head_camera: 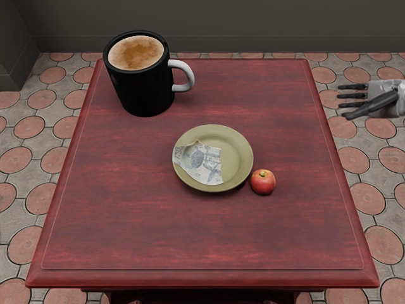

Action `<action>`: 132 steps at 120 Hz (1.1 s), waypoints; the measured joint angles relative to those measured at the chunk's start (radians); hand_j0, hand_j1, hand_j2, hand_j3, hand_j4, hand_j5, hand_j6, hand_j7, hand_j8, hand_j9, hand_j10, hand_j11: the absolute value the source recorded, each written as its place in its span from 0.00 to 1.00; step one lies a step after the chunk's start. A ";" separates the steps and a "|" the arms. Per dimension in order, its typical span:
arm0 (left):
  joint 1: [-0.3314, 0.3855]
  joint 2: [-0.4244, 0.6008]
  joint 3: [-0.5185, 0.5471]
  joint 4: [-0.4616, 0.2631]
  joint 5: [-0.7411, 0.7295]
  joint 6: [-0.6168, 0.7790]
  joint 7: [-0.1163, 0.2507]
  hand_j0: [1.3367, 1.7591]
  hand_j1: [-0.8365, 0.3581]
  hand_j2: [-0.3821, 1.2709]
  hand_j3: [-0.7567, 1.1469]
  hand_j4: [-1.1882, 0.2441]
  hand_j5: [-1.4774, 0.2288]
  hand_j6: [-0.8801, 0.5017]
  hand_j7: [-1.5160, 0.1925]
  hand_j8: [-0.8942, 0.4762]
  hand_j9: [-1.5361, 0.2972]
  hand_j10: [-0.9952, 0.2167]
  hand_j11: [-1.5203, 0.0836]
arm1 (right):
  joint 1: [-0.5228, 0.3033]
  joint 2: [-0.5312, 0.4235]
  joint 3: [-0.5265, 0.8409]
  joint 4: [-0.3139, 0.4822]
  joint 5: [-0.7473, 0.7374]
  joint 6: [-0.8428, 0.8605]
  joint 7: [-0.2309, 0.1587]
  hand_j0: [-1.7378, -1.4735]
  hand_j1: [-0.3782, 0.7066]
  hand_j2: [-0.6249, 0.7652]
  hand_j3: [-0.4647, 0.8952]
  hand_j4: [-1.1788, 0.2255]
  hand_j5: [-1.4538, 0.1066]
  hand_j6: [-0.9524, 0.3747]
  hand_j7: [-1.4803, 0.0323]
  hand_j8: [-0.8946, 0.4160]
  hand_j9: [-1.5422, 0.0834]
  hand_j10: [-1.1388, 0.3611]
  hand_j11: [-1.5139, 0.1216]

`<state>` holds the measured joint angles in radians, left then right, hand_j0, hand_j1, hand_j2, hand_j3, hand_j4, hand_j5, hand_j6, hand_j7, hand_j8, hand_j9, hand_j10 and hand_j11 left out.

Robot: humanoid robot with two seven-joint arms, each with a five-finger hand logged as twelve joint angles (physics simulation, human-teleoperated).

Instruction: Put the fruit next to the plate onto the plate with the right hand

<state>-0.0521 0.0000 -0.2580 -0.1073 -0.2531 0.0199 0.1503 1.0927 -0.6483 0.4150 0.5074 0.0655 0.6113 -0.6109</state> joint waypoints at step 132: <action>0.001 0.000 0.000 0.000 0.000 0.000 0.000 0.76 0.99 0.23 0.40 0.83 0.87 0.64 0.89 0.65 0.84 0.82 0.95 | 0.294 -0.052 -0.436 0.889 -0.663 -0.245 0.000 0.30 0.10 0.44 0.34 0.79 0.87 0.66 0.92 0.63 0.89 0.71 0.87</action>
<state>-0.0507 0.0000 -0.2578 -0.1072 -0.2531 0.0199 0.1503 1.3867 -0.7000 -0.0211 1.3965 -0.5975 0.3668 -0.6109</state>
